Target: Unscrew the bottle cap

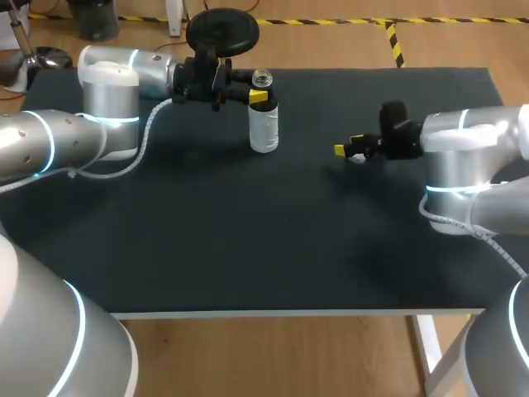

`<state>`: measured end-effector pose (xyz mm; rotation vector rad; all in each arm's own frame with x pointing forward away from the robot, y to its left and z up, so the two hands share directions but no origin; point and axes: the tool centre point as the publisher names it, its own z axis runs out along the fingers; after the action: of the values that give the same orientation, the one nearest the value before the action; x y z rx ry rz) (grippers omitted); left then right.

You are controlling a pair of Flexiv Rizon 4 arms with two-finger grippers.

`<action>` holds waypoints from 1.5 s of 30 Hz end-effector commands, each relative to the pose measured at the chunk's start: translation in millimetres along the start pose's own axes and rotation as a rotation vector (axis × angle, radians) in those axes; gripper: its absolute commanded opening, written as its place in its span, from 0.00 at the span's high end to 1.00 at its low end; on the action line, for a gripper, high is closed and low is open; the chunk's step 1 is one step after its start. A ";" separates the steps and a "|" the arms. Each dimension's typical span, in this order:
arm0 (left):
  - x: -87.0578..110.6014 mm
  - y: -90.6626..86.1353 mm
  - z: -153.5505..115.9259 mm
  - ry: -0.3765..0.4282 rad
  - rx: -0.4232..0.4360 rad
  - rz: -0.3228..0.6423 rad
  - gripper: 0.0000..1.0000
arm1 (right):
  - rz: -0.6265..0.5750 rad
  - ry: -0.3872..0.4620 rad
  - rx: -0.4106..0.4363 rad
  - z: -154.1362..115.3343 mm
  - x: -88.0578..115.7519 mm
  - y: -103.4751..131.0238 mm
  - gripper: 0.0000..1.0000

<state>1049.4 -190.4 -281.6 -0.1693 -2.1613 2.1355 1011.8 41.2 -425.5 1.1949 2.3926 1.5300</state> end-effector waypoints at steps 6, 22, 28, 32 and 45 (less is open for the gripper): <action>-1.2 0.0 0.6 0.001 -0.001 -0.001 1.00 | -0.017 -0.032 -0.017 -3.8 -1.0 -0.5 0.00; -1.2 0.0 0.6 0.001 -0.001 -0.001 0.00 | -0.067 -0.057 -0.041 -5.1 -5.0 5.1 0.00; -1.2 0.0 0.6 0.001 -0.001 -0.001 0.00 | -0.067 -0.057 -0.041 -5.1 -5.0 5.1 0.00; -1.2 0.0 0.6 0.001 -0.001 -0.001 0.00 | -0.067 -0.057 -0.041 -5.1 -5.0 5.1 0.00; 2.4 -5.8 -3.8 -0.010 -0.003 0.027 0.00 | -0.075 -0.054 -0.049 -10.0 -0.3 10.1 0.00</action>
<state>1050.5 -189.0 -279.9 -0.1939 -2.1714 2.1510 1017.0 37.5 -417.9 1.1100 2.3309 1.5034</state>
